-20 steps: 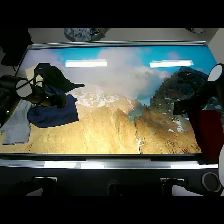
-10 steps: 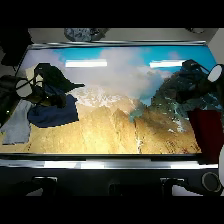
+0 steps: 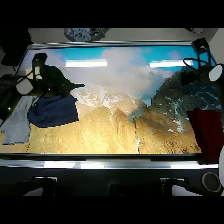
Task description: Fold the shirts.
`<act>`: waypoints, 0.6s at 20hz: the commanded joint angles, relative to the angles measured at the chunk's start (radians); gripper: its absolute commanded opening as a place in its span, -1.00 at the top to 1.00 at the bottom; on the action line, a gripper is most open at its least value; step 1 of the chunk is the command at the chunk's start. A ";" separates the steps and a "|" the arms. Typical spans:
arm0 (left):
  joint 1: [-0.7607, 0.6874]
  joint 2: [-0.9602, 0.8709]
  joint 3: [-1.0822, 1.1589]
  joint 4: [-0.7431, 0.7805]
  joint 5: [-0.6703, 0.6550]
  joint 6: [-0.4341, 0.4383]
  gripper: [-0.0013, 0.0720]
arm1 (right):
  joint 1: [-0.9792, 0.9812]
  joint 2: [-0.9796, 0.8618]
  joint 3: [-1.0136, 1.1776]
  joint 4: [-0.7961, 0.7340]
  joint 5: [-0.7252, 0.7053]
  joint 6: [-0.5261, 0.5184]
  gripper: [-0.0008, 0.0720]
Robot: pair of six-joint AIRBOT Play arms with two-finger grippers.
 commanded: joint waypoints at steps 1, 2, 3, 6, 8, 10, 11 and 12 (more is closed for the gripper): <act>0.143 -0.119 0.127 -0.035 -0.050 -0.026 -0.94 | 0.000 0.009 0.000 0.069 0.034 0.029 -0.74; 0.214 -0.183 0.205 -0.087 -0.105 -0.035 -1.00 | 0.000 0.009 0.000 0.075 0.066 0.029 -0.74; 0.288 -0.253 0.295 -0.155 -0.147 -0.063 -1.00 | 0.000 0.009 0.000 0.082 0.092 0.029 -0.74; 0.441 -0.397 0.487 -0.246 -0.180 -0.179 -1.00 | 0.000 0.009 0.000 0.096 0.172 0.015 -0.74; 0.494 -0.444 0.510 -0.190 -0.289 -0.207 -1.00 | 0.000 0.008 0.000 0.096 0.233 -0.006 -0.74; 0.504 -0.500 0.509 -0.097 -0.453 -0.168 -1.00 | 0.000 0.006 -0.001 0.099 0.267 -0.006 -0.73; 0.504 -0.527 0.509 -0.092 -0.483 -0.161 -1.00 | 0.000 0.005 -0.002 0.100 0.280 -0.006 -0.73; 0.500 -0.550 0.509 -0.095 -0.493 -0.161 -1.00 | 0.000 0.003 -0.002 0.104 0.292 -0.007 -0.73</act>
